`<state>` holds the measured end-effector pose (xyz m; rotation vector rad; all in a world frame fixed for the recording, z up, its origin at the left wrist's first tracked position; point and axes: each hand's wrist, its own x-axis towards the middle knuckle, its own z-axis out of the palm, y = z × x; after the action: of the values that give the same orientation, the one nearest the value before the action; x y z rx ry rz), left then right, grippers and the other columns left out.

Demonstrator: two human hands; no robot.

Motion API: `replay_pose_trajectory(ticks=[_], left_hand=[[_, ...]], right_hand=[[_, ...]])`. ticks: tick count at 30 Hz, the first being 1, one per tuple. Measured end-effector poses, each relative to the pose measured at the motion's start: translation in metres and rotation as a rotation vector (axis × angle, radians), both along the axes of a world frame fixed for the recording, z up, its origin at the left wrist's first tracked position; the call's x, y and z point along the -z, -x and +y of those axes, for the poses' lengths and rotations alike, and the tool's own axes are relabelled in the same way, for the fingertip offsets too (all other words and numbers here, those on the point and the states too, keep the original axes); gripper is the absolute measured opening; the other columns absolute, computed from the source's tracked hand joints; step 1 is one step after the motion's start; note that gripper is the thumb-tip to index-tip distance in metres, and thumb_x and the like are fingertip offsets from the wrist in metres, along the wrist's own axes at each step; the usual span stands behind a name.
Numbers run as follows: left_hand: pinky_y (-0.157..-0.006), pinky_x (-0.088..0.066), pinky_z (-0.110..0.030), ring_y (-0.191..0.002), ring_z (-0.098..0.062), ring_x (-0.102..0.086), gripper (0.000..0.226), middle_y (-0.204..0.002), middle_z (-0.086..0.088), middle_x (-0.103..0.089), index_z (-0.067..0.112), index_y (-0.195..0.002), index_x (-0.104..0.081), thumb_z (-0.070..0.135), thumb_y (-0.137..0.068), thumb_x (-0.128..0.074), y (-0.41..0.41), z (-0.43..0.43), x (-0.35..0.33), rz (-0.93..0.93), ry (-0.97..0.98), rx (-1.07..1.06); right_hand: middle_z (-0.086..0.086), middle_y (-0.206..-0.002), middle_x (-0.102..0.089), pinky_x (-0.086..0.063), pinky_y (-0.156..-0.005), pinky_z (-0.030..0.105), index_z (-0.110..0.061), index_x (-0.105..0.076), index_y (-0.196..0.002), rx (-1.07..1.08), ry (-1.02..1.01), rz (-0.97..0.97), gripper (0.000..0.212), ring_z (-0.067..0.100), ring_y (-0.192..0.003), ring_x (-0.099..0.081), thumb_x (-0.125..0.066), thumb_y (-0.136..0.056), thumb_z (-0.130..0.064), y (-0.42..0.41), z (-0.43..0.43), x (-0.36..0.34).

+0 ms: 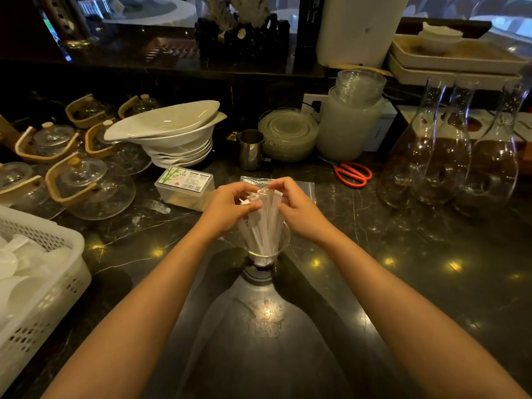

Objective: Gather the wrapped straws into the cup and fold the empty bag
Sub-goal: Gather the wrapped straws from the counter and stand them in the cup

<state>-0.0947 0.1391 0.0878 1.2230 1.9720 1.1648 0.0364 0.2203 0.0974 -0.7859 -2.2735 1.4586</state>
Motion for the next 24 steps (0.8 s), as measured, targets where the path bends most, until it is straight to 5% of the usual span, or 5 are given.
replay_pose_trajectory(ticks=[4, 9, 14, 19, 24], left_hand=[[-0.058, -0.054, -0.020, -0.082, -0.019, -0.062, 0.026, -0.092, -0.003, -0.064, 0.016, -0.106, -0.061, 0.009, -0.082, -0.060, 0.002, 0.001, -0.001, -0.048, -0.016, -0.015], [-0.043, -0.044, -0.008, -0.067, -0.004, -0.055, 0.031, -0.091, -0.003, -0.063, 0.010, -0.114, -0.062, 0.008, -0.083, -0.058, -0.002, 0.001, 0.000, 0.000, -0.021, -0.018], [-0.067, -0.055, -0.032, -0.083, -0.021, -0.063, 0.032, -0.098, -0.006, -0.064, 0.012, -0.114, -0.062, 0.010, -0.082, -0.060, -0.001, 0.002, -0.005, 0.038, -0.041, -0.004], [-0.077, -0.056, -0.039, -0.089, -0.026, -0.065, 0.029, -0.099, -0.006, -0.066, 0.013, -0.110, -0.063, 0.017, -0.081, -0.062, 0.008, 0.008, -0.022, 0.147, -0.085, 0.011], [-0.077, -0.044, -0.015, -0.094, -0.012, -0.056, 0.029, -0.102, -0.003, -0.062, 0.009, -0.112, -0.062, 0.018, -0.085, -0.057, 0.019, 0.023, -0.042, 0.234, -0.192, -0.028]], right_hand=[[0.010, -0.123, -0.057, -0.046, -0.097, 0.035, -0.007, -0.052, -0.115, 0.038, -0.146, -0.027, 0.027, 0.019, -0.115, -0.052, -0.044, -0.090, 0.000, 0.000, 0.006, 0.001], [0.012, -0.119, -0.062, -0.043, -0.089, 0.023, -0.006, -0.057, -0.113, 0.007, -0.246, -0.070, 0.028, 0.021, -0.114, -0.055, -0.046, -0.089, 0.002, 0.001, 0.005, 0.004], [0.010, -0.123, -0.060, -0.041, -0.089, 0.023, -0.010, -0.054, -0.121, -0.009, -0.282, -0.097, 0.033, 0.020, -0.114, -0.054, -0.050, -0.089, -0.004, 0.001, 0.006, 0.001], [0.007, -0.122, -0.059, -0.042, -0.079, 0.016, -0.013, -0.051, -0.123, -0.001, -0.296, -0.049, 0.035, 0.012, -0.104, -0.053, -0.055, -0.088, -0.013, 0.004, 0.011, -0.014], [0.009, -0.130, -0.053, -0.039, -0.087, 0.023, -0.014, -0.044, -0.129, 0.053, -0.320, -0.069, 0.044, 0.016, -0.115, -0.050, -0.056, -0.088, -0.022, 0.011, 0.022, -0.032]])
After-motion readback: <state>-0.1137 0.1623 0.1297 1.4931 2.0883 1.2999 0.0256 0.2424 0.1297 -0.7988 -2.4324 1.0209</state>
